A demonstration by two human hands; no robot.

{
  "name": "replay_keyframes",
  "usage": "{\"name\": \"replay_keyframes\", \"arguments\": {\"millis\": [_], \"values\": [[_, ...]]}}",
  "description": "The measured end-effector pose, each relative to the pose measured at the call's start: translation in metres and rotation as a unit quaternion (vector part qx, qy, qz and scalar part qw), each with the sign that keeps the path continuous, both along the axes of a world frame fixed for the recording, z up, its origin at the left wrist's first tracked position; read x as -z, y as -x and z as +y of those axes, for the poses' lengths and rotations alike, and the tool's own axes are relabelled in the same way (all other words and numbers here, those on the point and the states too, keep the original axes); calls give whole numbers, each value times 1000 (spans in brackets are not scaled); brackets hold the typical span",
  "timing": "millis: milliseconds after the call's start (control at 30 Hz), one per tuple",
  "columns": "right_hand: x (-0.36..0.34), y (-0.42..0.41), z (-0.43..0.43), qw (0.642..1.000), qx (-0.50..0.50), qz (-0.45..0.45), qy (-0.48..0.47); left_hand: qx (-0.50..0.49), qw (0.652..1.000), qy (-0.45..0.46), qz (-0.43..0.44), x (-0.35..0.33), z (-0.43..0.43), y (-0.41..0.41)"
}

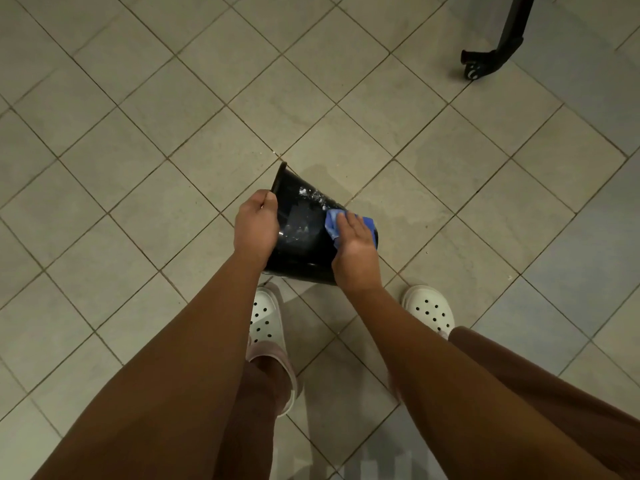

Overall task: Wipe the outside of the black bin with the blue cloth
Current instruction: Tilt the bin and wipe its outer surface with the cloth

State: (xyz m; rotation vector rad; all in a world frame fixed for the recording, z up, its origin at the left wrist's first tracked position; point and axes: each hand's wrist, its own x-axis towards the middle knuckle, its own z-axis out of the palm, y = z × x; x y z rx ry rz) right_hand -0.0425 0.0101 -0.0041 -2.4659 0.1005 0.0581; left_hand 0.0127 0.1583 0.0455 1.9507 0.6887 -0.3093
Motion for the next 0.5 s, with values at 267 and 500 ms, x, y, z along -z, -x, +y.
{"name": "replay_keyframes", "arguments": {"millis": [267, 500], "values": [[-1, 15, 24, 992, -109, -64, 12, -16, 1000, 6, 15, -1, 1, 3], [2, 11, 17, 997, -34, -60, 22, -29, 999, 36, 25, -6, -6, 0]]}}
